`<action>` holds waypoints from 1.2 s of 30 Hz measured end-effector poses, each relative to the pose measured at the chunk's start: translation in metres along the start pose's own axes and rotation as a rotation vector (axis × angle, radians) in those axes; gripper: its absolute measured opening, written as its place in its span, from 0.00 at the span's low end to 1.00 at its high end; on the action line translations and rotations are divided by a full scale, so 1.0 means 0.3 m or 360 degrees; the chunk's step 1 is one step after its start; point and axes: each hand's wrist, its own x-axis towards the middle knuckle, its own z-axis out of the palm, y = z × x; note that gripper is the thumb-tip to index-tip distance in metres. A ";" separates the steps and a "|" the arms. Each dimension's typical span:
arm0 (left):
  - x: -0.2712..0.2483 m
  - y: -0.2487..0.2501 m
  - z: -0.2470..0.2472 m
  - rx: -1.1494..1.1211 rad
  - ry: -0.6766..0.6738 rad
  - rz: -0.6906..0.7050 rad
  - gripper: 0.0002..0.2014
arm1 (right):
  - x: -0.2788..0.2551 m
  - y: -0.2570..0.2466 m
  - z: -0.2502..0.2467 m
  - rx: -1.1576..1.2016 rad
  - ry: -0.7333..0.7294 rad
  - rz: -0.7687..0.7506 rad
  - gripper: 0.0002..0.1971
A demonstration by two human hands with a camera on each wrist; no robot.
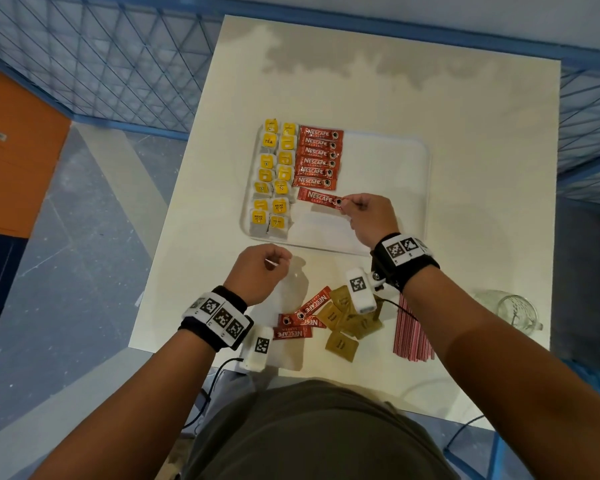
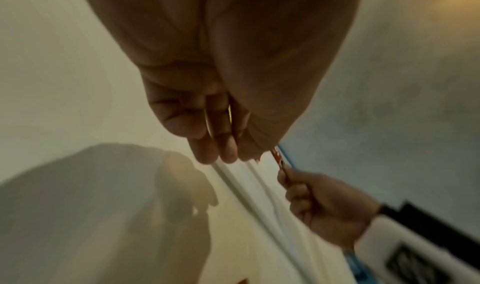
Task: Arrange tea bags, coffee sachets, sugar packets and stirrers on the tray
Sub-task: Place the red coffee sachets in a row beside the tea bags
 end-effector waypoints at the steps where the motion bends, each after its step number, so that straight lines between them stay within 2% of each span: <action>1: -0.008 -0.013 0.003 0.0118 -0.0074 0.0037 0.04 | 0.021 0.001 0.005 -0.0023 0.0014 0.0014 0.07; 4: -0.030 -0.052 0.010 0.0416 -0.0284 0.0090 0.06 | 0.067 0.002 0.025 -0.0112 0.0044 0.0021 0.07; 8: -0.051 -0.086 0.012 0.0649 -0.0455 0.0145 0.05 | 0.095 -0.015 0.053 -0.0272 0.0059 -0.0030 0.09; 14: -0.065 -0.099 -0.001 0.0875 -0.0571 0.0202 0.10 | 0.106 -0.043 0.070 -0.0435 0.0075 -0.0068 0.09; 23: -0.102 -0.092 -0.004 0.1152 -0.0713 0.0222 0.15 | 0.119 -0.043 0.089 -0.0483 0.0127 0.0000 0.10; 25: -0.112 -0.096 0.000 0.1223 -0.0753 0.0263 0.17 | 0.124 -0.039 0.091 -0.0466 0.0147 0.0020 0.07; 26: -0.117 -0.099 0.002 0.1252 -0.0765 0.0288 0.17 | 0.127 -0.035 0.091 -0.0424 0.0175 0.0037 0.06; 30: -0.135 -0.103 0.020 0.1282 -0.0723 0.0392 0.15 | 0.114 -0.030 0.097 -0.0328 0.0225 0.0065 0.14; 36: -0.138 -0.118 0.046 0.1169 -0.0633 0.0361 0.11 | 0.019 -0.012 0.087 -0.0318 0.0060 -0.0068 0.11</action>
